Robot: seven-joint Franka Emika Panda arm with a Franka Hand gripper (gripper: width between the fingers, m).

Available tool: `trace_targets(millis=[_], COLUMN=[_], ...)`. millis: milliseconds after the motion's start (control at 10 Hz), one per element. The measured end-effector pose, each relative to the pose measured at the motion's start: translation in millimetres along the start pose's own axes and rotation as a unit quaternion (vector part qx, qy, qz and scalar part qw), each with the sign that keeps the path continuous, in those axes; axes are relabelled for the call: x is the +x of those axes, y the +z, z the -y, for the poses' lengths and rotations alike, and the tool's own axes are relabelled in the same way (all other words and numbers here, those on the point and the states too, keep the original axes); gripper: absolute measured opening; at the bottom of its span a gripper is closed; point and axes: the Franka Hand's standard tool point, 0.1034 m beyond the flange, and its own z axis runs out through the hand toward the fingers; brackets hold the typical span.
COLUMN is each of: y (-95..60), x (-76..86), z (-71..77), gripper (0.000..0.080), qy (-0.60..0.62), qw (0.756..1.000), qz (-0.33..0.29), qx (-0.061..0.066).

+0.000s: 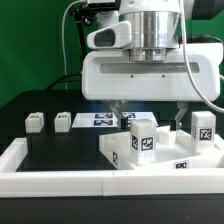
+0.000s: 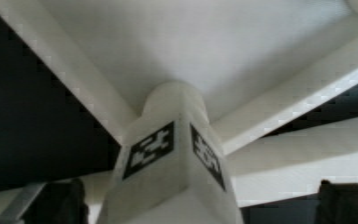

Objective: Assemble square table

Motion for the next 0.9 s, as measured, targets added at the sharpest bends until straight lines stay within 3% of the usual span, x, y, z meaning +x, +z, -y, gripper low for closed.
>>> trace_targets(millis=[200,600,700,800,900], y=[0.3,0.1,0.1,0.1,0.1], x=[0.4,1.4,1.4,1.4,1.5], z=[-9.0,-10.7,-11.0,-11.0,-10.9], gripper=[0.0648,0.0648,0.0515,0.0515,0.0375], qy=[-0.090,-0.160,-0.160,-0.160,-0.152], qw=[0.996,0.987,0.987,0.987,0.988], qz=[0.007,0.006,0.006,0.006,0.006], qx=[0.000,-0.010,-0.010,-0.010,-0.010])
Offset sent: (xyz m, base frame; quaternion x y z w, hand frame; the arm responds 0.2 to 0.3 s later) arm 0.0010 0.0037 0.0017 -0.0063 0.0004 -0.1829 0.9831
